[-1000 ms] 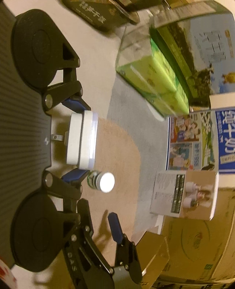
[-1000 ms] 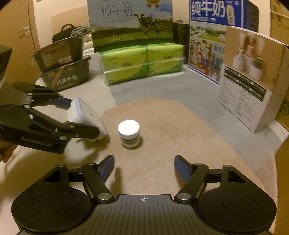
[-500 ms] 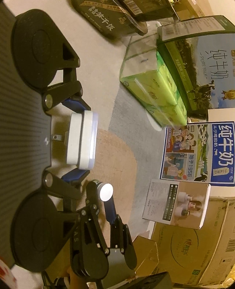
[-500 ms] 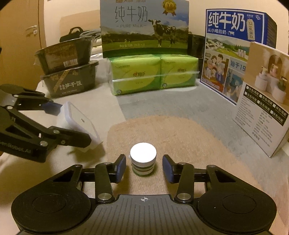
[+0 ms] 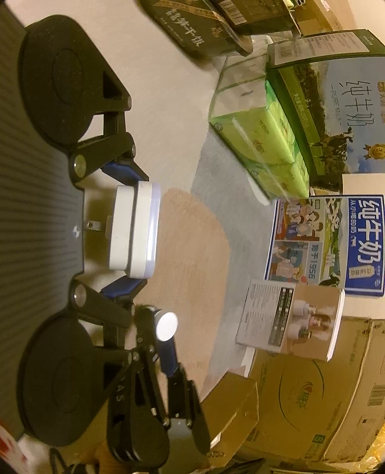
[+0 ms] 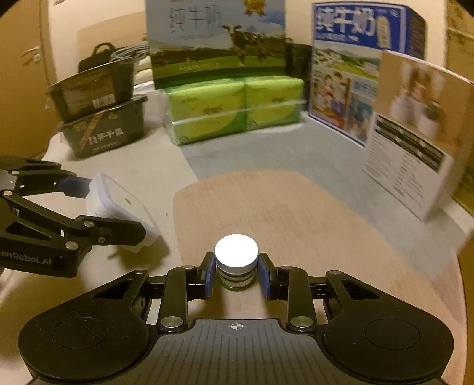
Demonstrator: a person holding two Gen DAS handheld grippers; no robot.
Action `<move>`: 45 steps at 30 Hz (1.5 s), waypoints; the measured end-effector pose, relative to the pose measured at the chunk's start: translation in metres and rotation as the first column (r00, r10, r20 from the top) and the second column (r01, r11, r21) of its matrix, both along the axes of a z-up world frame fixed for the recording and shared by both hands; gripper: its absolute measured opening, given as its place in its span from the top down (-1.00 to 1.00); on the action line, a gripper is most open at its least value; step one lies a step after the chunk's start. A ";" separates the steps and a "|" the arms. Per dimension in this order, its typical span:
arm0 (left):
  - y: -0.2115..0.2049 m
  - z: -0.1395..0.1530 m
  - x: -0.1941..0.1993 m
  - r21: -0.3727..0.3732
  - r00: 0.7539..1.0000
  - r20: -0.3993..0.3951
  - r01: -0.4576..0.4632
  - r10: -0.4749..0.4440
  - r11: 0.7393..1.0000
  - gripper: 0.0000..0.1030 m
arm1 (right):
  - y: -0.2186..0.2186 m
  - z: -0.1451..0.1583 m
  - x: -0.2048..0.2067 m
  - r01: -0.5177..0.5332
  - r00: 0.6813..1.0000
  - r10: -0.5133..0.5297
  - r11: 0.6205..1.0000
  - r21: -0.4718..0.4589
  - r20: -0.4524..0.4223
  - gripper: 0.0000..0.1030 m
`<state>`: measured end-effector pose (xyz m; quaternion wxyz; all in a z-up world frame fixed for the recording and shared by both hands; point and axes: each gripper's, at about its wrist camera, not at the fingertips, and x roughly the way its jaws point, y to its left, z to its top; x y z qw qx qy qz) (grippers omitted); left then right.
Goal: Organize rigid objects
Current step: 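Carry the socket adapter and white jar with both tools over the cardboard box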
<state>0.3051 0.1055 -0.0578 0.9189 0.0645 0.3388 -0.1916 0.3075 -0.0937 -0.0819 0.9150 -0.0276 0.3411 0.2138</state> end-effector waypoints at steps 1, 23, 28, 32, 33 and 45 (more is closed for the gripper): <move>-0.003 0.001 -0.005 0.001 1.000 -0.001 0.001 -0.001 1.000 -0.21 | -0.003 0.001 -0.006 0.011 1.000 -0.011 1.000 0.000 -0.010 0.41; -0.074 0.051 -0.112 -0.071 1.000 0.008 0.010 -0.010 0.997 -0.21 | -0.088 0.051 -0.154 0.206 0.974 -0.204 0.979 0.009 -0.094 0.41; -0.090 0.061 -0.128 -0.074 1.000 0.008 0.016 -0.015 0.997 -0.21 | -0.101 0.063 -0.179 0.208 0.975 -0.205 0.978 0.020 -0.089 0.41; -0.102 0.069 -0.141 -0.081 1.000 0.014 0.022 -0.021 0.997 -0.21 | -0.110 0.071 -0.194 0.214 0.974 -0.211 0.976 0.028 -0.081 0.41; -0.105 0.071 -0.144 -0.082 1.000 0.015 0.023 -0.022 0.996 -0.21 | -0.113 0.073 -0.197 0.216 0.974 -0.214 0.976 0.031 -0.078 0.41; -0.139 0.085 -0.177 -0.092 0.999 0.025 0.038 -0.036 0.995 -0.21 | -0.152 0.087 -0.237 0.258 0.965 -0.255 0.965 0.045 -0.061 0.41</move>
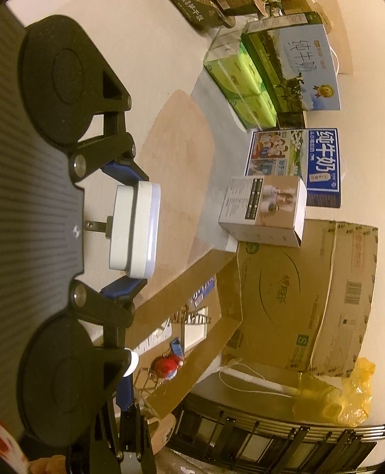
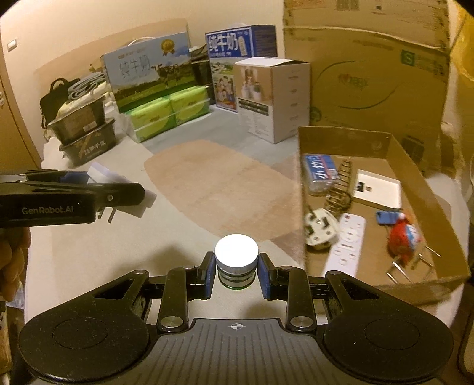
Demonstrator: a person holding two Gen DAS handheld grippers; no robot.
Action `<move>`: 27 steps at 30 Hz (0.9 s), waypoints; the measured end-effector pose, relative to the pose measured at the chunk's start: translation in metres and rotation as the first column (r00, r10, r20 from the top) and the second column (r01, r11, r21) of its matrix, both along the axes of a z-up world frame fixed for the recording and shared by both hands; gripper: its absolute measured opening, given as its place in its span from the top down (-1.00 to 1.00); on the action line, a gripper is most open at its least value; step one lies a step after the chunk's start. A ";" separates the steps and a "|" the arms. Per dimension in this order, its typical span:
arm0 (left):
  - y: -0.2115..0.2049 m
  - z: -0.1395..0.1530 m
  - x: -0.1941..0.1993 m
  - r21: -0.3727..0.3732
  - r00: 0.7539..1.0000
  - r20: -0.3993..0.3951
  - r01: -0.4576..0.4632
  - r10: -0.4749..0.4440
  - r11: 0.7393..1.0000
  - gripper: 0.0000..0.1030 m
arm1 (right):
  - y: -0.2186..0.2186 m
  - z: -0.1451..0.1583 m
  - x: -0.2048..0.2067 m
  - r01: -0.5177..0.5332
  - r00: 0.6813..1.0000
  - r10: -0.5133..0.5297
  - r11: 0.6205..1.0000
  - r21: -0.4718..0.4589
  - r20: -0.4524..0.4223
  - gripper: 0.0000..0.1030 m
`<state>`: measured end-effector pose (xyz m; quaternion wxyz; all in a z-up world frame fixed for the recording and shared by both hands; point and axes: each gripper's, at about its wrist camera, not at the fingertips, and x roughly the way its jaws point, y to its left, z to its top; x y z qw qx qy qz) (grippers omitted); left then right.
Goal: Organize rigid objects
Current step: 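Carry the socket adapter and white jar with both tools over the cardboard box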
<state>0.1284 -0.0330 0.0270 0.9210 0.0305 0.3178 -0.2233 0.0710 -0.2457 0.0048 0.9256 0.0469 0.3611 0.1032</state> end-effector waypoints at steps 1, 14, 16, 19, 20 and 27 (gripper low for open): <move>-0.003 0.000 -0.002 -0.002 1.000 0.000 0.003 -0.003 1.000 -0.21 | -0.004 0.001 -0.002 0.006 1.000 -0.006 1.000 0.000 0.000 0.41; -0.044 0.000 -0.031 -0.018 0.998 -0.017 0.052 -0.053 0.998 -0.21 | -0.047 0.007 -0.031 0.077 0.997 -0.077 0.997 0.006 0.003 0.41; -0.050 -0.001 -0.034 -0.018 0.998 -0.018 0.056 -0.056 0.998 -0.21 | -0.054 0.007 -0.036 0.089 0.996 -0.089 0.996 0.005 0.004 0.41; -0.058 -0.001 -0.037 -0.019 0.998 -0.021 0.066 -0.067 0.998 -0.21 | -0.061 0.008 -0.040 0.104 0.995 -0.104 0.995 -0.001 0.009 0.41; -0.061 -0.001 -0.039 -0.017 0.997 -0.021 0.070 -0.071 0.997 -0.21 | -0.064 0.008 -0.042 0.108 0.994 -0.108 0.994 0.000 0.009 0.41; -0.079 0.002 -0.045 -0.019 0.995 -0.017 0.094 -0.094 0.995 -0.21 | -0.083 0.010 -0.051 0.150 0.989 -0.150 0.989 0.003 0.017 0.41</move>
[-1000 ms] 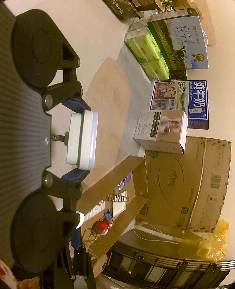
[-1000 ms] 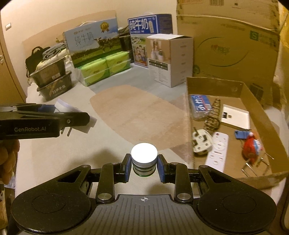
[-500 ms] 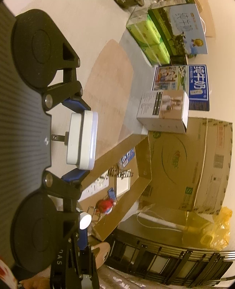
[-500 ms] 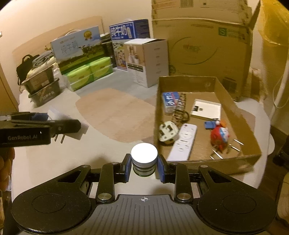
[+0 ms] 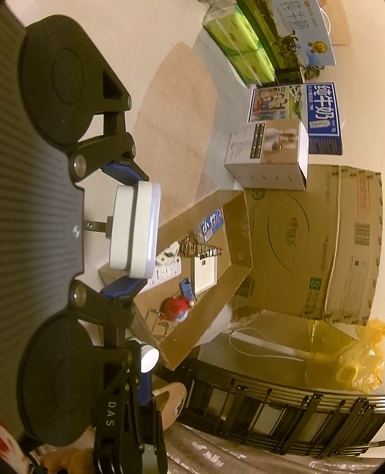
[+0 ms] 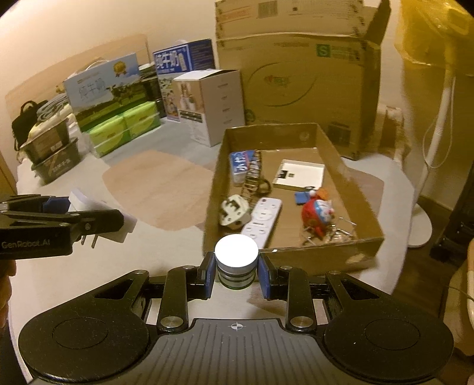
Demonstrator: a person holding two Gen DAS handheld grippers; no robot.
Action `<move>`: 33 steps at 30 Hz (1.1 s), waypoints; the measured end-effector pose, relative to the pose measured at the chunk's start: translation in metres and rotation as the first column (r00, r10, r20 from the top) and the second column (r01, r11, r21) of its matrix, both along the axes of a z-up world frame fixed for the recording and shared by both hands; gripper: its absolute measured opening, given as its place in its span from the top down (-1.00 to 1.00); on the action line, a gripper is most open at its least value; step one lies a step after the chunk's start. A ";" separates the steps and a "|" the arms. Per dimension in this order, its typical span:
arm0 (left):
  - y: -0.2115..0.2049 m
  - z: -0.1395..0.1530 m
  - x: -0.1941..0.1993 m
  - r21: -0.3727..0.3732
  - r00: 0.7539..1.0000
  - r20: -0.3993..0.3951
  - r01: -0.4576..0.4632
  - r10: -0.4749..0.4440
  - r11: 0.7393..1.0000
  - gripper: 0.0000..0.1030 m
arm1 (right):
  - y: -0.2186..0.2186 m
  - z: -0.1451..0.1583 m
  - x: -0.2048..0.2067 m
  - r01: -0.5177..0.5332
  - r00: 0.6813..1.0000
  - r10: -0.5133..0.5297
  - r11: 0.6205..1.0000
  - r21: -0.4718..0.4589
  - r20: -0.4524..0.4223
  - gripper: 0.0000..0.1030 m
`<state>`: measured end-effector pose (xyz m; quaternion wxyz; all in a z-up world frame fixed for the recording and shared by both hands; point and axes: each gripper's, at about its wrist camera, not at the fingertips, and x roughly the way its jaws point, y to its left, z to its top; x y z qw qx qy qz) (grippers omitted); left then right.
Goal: Organize rigid objects
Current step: 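Carry the socket adapter and white jar with both tools over the cardboard box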
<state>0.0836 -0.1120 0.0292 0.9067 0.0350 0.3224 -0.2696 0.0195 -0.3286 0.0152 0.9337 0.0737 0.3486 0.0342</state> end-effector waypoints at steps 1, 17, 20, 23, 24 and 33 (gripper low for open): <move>-0.003 0.000 -0.001 0.001 1.000 0.000 0.005 -0.005 1.000 -0.21 | -0.003 0.000 -0.001 0.006 1.000 -0.006 1.000 0.002 0.001 0.41; -0.048 0.000 -0.002 0.013 0.997 -0.006 0.074 -0.074 0.997 -0.21 | -0.045 -0.001 -0.008 0.084 0.996 -0.084 0.996 0.017 0.001 0.41; -0.055 0.000 -0.002 0.014 0.996 -0.007 0.084 -0.084 0.996 -0.21 | -0.051 -0.001 -0.007 0.094 0.996 -0.094 0.995 0.019 0.001 0.41; -0.062 -0.001 -0.001 0.016 0.996 -0.008 0.091 -0.091 0.996 -0.21 | -0.056 -0.002 -0.007 0.101 0.995 -0.101 0.995 0.021 0.001 0.41; -0.064 -0.001 0.000 0.016 0.996 -0.008 0.094 -0.094 0.995 -0.21 | -0.058 -0.002 -0.006 0.103 0.995 -0.104 0.994 0.021 0.000 0.41; -0.078 -0.005 0.007 0.019 0.993 -0.014 0.113 -0.113 0.993 -0.21 | -0.069 -0.003 0.000 0.119 0.993 -0.119 0.993 0.014 0.000 0.41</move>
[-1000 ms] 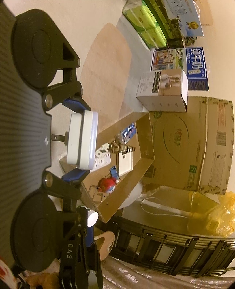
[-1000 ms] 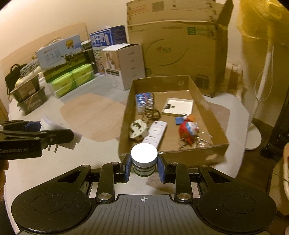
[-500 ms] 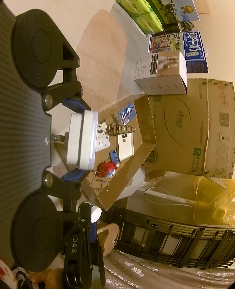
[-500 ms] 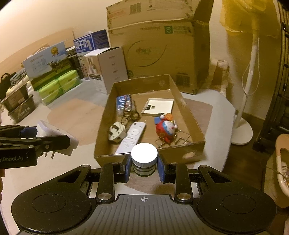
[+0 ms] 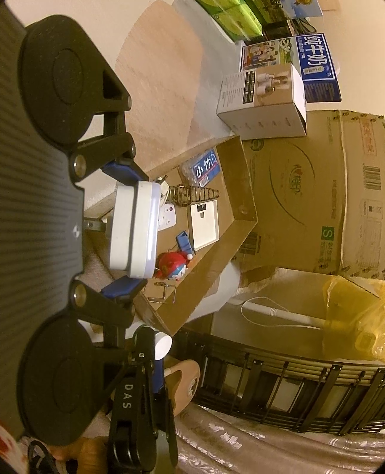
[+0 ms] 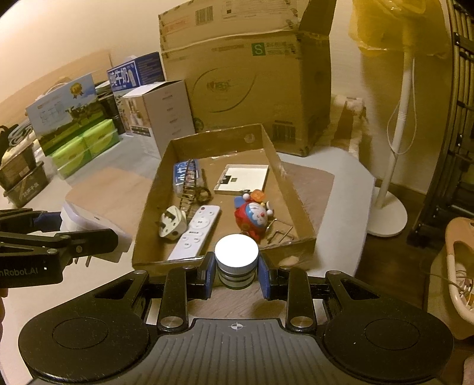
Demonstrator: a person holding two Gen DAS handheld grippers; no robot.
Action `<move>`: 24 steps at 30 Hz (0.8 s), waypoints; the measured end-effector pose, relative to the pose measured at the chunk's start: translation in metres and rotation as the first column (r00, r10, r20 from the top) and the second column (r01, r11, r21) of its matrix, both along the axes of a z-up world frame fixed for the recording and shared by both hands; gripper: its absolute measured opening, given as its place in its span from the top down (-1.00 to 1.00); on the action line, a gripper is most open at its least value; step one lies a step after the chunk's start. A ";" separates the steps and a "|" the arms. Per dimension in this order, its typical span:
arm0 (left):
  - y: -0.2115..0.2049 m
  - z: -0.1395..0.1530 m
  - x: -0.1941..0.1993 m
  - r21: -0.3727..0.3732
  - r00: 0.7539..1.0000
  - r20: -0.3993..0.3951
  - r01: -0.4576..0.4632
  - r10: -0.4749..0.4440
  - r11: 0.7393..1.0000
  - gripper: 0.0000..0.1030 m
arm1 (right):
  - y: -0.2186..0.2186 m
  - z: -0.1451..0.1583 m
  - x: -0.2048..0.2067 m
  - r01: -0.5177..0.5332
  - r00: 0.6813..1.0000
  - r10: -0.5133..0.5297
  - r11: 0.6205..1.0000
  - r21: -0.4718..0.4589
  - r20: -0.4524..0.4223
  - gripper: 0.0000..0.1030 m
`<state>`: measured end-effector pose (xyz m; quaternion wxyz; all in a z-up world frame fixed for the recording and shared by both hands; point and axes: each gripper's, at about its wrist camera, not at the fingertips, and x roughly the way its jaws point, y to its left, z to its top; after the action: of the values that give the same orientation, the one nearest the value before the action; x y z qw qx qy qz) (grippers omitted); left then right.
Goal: Organize rigid objects
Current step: 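Carry the socket adapter and white jar with both tools over the cardboard box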
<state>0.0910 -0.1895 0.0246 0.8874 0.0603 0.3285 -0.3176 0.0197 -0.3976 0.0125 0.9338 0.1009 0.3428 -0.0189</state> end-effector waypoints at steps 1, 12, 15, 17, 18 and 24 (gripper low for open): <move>-0.001 0.000 0.000 0.000 1.000 0.000 0.001 -0.001 1.000 -0.21 | -0.002 0.000 0.001 0.002 1.000 -0.002 1.000 -0.001 0.000 0.41; -0.012 -0.005 0.017 -0.004 1.000 -0.009 0.006 -0.006 1.000 -0.21 | -0.012 -0.002 0.019 0.006 1.000 -0.006 1.000 -0.013 -0.003 0.41; -0.012 -0.005 0.019 -0.004 1.000 -0.008 0.004 -0.004 1.000 -0.21 | -0.015 -0.002 0.025 0.004 1.000 -0.004 1.000 -0.016 -0.005 0.41; -0.015 -0.005 0.025 -0.004 1.000 -0.009 0.002 -0.002 1.000 -0.21 | -0.016 -0.003 0.030 0.001 1.000 -0.001 1.000 -0.017 -0.006 0.41; -0.017 -0.006 0.027 -0.003 1.000 -0.009 0.001 -0.001 1.000 -0.21 | -0.017 -0.004 0.032 0.001 1.000 -0.001 1.000 -0.018 -0.007 0.41; -0.022 -0.007 0.037 -0.004 1.000 -0.011 0.000 0.000 1.000 -0.21 | -0.019 -0.007 0.046 -0.005 1.000 0.004 1.000 -0.022 -0.012 0.41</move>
<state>0.1284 -0.2112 0.0174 0.8857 0.0570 0.3328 -0.3185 0.0652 -0.4168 0.0057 0.9329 0.0897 0.3483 -0.0212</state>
